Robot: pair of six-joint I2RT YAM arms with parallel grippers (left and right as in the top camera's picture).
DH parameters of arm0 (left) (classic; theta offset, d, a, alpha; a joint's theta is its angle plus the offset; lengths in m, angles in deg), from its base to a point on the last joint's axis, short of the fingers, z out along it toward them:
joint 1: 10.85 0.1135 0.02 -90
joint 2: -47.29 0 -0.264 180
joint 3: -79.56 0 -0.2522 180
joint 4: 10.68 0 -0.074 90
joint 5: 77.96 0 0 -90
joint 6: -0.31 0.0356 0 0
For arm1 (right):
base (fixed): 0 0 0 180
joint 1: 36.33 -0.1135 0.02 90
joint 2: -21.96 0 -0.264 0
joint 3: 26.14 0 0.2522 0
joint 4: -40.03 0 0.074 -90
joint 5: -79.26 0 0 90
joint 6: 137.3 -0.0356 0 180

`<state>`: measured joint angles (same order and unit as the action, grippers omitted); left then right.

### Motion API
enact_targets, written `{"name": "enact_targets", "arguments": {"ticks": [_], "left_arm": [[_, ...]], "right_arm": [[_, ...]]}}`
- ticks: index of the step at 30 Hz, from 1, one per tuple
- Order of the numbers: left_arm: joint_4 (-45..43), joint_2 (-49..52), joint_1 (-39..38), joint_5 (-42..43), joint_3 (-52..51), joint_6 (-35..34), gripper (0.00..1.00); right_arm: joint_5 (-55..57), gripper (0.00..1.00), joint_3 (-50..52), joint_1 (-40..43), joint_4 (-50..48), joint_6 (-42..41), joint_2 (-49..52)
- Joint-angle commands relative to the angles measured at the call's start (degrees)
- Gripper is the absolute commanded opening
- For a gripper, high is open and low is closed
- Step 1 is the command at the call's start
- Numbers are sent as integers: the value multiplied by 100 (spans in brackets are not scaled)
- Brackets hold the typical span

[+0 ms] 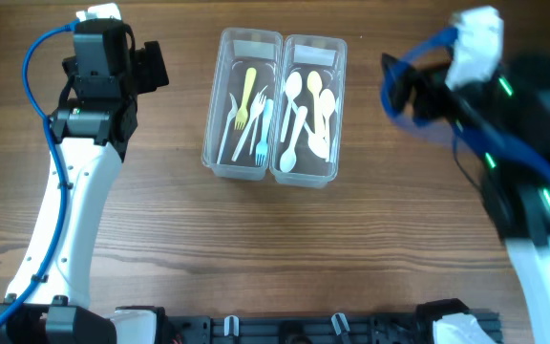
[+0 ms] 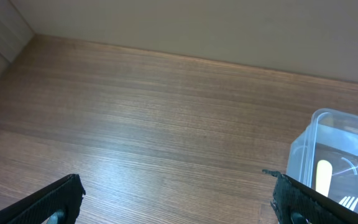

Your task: Pack container

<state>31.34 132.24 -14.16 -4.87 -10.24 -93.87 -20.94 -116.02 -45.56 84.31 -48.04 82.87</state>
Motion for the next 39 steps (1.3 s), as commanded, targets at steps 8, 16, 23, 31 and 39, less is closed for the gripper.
{"name": "enact_targets", "arguments": {"ticks": [8, 16, 23, 31, 39], "left_arm": [[-11, 28, 22, -72, 28, -76, 100], [-11, 28, 22, -72, 28, -74, 100], [-11, 28, 22, -72, 28, -76, 100], [-11, 28, 22, -72, 28, -74, 100], [-11, 28, 22, -72, 28, -76, 100]], "right_arm": [[35, 100, -11, -109, 35, 66, -3348], [184, 100, 11, -103, -17, 72, -4798], [391, 100, 400, 46, -4, 79, -4966], [422, 100, 2321, 286, -1362, 74, -5311], [334, 100, 4566, 560, -3062, 85, -6065]]}}
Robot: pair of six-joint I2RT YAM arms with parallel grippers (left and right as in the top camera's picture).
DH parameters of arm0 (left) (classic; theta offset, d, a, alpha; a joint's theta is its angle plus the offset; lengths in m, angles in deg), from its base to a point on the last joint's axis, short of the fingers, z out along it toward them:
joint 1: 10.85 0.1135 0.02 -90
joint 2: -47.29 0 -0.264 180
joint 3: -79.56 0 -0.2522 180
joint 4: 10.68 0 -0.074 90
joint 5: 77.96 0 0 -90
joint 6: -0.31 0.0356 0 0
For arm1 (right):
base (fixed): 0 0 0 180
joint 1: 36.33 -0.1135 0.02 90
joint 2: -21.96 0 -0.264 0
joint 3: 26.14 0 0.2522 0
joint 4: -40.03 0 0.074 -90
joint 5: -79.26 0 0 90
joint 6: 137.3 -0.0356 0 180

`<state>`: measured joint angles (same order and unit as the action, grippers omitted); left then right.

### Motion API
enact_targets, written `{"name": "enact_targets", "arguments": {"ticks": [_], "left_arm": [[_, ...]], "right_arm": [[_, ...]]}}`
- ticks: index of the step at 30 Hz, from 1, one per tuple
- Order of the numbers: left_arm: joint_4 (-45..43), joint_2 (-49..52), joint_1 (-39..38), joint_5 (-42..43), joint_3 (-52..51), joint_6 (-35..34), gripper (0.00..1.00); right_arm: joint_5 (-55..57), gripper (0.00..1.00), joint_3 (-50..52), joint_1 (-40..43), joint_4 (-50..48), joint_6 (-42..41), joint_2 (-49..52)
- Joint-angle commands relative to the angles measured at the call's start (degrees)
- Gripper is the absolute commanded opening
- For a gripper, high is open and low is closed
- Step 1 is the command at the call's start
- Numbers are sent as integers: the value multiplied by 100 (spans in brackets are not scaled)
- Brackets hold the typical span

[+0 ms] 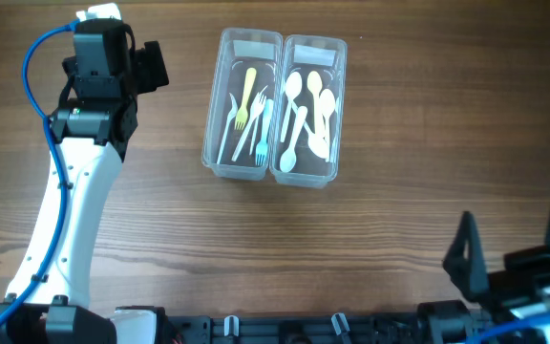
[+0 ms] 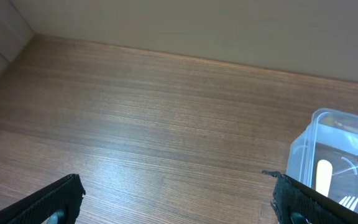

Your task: Pack container

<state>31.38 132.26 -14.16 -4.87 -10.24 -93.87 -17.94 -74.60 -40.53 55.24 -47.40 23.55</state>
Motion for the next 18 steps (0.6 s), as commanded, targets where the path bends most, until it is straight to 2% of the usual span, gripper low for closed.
{"name": "enact_targets", "arguments": {"ticks": [1, 3, 8, 18], "left_arm": [[-15, 26, 22, -72, 28, -76, 100], [-15, 26, 22, -72, 28, -74, 100], [-15, 26, 22, -72, 28, -76, 100], [-15, 26, 22, -72, 28, -74, 100]], "right_arm": [[31, 100, 623, 76, -221, 72, -133], [-79, 100, 970, 109, -374, 295, -133], [-667, 100, 1928, 114, -973, 1484, -133], [-553, 100, 3093, 125, -1519, 1436, -133]]}}
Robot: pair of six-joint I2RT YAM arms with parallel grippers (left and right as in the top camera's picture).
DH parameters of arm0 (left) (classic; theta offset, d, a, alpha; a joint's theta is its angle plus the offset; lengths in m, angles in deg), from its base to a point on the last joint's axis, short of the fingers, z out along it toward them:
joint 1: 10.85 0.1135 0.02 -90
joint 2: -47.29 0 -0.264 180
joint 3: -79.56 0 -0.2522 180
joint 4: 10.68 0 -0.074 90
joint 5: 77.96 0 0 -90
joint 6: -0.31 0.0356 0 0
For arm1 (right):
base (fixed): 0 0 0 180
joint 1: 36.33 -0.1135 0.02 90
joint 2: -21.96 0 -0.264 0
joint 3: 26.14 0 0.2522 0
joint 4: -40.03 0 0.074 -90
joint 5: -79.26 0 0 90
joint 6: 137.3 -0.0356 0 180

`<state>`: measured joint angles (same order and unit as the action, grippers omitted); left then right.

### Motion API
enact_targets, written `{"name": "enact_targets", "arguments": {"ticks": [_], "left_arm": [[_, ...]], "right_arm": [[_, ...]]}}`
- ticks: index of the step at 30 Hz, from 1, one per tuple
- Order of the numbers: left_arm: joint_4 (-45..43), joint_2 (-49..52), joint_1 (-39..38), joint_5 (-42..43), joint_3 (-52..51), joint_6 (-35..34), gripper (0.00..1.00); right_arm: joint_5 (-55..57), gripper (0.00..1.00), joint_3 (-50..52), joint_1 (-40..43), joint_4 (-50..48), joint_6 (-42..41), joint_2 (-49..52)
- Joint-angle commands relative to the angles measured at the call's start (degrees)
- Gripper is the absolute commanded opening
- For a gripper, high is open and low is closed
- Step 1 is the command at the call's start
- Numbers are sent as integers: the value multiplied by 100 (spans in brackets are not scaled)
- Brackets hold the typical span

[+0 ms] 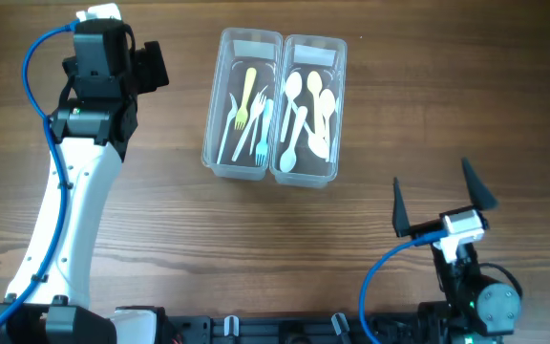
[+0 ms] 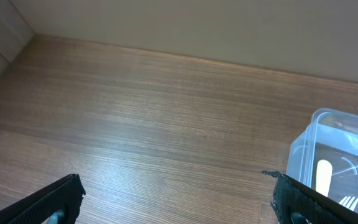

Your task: Pack container

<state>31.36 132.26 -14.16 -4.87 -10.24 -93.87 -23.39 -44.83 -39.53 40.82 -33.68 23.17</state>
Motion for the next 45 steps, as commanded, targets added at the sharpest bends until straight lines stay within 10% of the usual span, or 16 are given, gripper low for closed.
{"name": "enact_targets", "arguments": {"ticks": [1, 9, 45], "left_arm": [[-13, 26, 22, -72, 28, -76, 100], [-13, 26, 22, -72, 28, -76, 100], [-13, 26, 22, -72, 28, -76, 100]], "right_arm": [[142, 100, 162, 24, -105, -66, -96], [1182, 100, 466, 140, 20, -1495, -98], [1121, 100, 461, 442, 1274, -1676, -96]]}}
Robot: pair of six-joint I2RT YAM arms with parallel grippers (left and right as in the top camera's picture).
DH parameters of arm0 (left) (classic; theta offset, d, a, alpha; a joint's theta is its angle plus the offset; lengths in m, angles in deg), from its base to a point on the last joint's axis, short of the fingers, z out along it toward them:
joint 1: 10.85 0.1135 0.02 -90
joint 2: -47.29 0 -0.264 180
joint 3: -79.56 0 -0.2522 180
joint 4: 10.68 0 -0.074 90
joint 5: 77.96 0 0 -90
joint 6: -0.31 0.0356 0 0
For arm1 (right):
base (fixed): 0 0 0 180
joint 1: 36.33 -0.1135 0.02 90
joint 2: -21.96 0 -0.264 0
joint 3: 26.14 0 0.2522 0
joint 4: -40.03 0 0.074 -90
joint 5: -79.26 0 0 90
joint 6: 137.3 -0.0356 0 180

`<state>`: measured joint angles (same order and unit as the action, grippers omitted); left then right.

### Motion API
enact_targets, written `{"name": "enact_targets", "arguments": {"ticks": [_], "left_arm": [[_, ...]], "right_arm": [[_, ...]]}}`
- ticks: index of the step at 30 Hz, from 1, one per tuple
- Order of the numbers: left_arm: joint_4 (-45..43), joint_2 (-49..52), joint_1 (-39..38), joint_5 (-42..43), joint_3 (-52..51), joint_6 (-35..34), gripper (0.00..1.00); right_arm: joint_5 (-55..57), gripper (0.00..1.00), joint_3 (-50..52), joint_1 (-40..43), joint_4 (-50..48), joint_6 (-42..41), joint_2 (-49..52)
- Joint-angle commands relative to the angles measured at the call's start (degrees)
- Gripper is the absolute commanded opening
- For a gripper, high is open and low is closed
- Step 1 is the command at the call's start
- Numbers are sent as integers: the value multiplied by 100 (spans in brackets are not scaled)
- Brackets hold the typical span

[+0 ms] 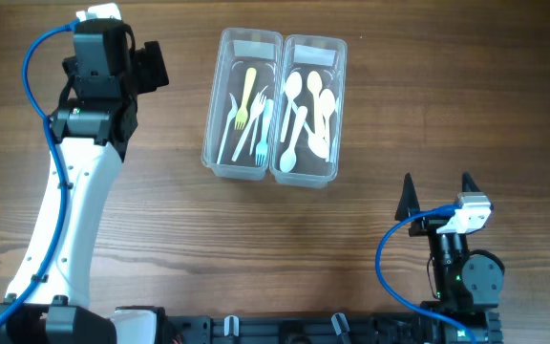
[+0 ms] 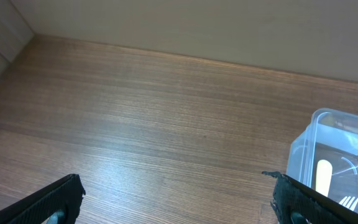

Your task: Pack container

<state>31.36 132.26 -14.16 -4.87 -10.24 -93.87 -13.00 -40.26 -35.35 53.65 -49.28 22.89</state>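
Note:
Two clear plastic containers stand side by side at the table's back middle. The left container (image 1: 242,105) holds yellow, blue and white forks; the right container (image 1: 310,110) holds white and yellow spoons. My left gripper (image 1: 151,67) hovers left of them, open and empty; in the wrist view its fingertips (image 2: 73,186) spread wide over bare wood, the left container's corner (image 2: 334,149) at the right edge. My right gripper (image 1: 437,196) sits at the front right, open and empty, fingers pointing toward the containers.
The wooden table (image 1: 160,220) stretches around the containers. A black rail (image 1: 285,327) with mounts runs along the front edge. A blue cable (image 1: 390,258) loops beside the folded right arm. A wall borders the table's far side (image 2: 197,31).
The right arm has drawn slightly further in at the front right, its fingers now appearing closer together and nearer its base. The left arm and both containers are unchanged.
The right arm was first up at the back right beside the spoon container, blurred in motion. Later it was low at the front right edge, then folded near its base with fingers spread, where it rests now. The left arm stayed still throughout.

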Motion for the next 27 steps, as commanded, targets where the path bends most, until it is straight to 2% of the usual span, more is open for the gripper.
{"name": "enact_targets", "arguments": {"ticks": [1, 11, 15, 18, 26, 27], "left_arm": [[-13, 26, 22, -72, 28, -76, 100], [-13, 9, 22, -72, 28, -74, 100], [-11, -400, 22, -72, 28, -76, 100], [-11, -1078, 22, -72, 28, -76, 100], [-13, -3775, 22, -72, 28, -76, 100], [94, -4612, 22, -72, 28, -76, 100]], "right_arm": [[81, 100, 4, 24, -9, -116, -68], [83, 100, 4, 24, -9, -116, -68], [81, 100, 4, 24, -9, -114, -68], [81, 100, 4, 24, -9, -116, -68], [81, 100, 4, 24, -9, -116, -68], [81, 100, 4, 24, -9, -116, -68]]}}
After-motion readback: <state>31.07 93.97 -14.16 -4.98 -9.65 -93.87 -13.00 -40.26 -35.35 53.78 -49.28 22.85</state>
